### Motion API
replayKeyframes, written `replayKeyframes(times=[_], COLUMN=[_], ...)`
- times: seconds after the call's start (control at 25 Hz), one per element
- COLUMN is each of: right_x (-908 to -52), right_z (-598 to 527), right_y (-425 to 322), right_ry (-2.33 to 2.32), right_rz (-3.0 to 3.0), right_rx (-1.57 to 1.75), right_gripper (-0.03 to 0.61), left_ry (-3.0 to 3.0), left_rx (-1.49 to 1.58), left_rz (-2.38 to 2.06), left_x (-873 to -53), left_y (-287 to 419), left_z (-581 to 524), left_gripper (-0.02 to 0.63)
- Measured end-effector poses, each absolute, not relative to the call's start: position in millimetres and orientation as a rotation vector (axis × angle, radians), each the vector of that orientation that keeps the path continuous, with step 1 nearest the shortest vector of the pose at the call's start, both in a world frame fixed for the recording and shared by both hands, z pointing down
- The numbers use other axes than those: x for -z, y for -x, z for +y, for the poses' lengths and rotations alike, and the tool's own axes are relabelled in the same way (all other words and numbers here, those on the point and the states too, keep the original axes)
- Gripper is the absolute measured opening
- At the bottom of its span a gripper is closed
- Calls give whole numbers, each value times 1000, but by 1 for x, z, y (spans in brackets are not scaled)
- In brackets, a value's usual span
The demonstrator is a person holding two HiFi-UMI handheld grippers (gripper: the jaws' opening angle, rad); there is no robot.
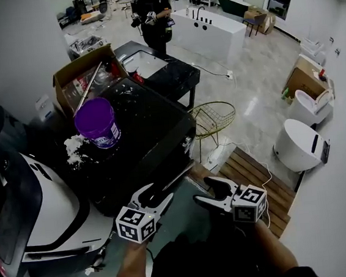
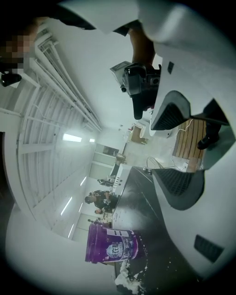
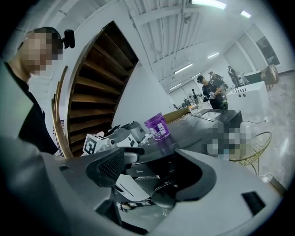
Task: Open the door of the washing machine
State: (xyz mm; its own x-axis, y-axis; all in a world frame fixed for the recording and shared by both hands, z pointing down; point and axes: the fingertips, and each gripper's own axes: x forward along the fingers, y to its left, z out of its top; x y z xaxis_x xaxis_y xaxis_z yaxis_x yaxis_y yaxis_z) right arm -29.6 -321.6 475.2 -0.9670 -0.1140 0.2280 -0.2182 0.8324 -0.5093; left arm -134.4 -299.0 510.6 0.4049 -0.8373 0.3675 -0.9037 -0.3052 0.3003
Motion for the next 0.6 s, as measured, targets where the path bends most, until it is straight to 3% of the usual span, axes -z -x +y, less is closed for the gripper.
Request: replayKeyframes(times=[0.32, 0.6], right_x=[-491, -509], right_z=[-397, -444], right_y=[53, 32], right_ry=[74, 392], right_rz=[-2774, -2643], right_rx=[-707, -638], right_gripper=[330, 330], left_ry=[-1982, -1764], left_rx=[-177, -112], left_rz=[-1696, -1911], left_x=[-520, -511], left_y=[146, 127], left_z=[-347, -389], left_gripper=[265, 264])
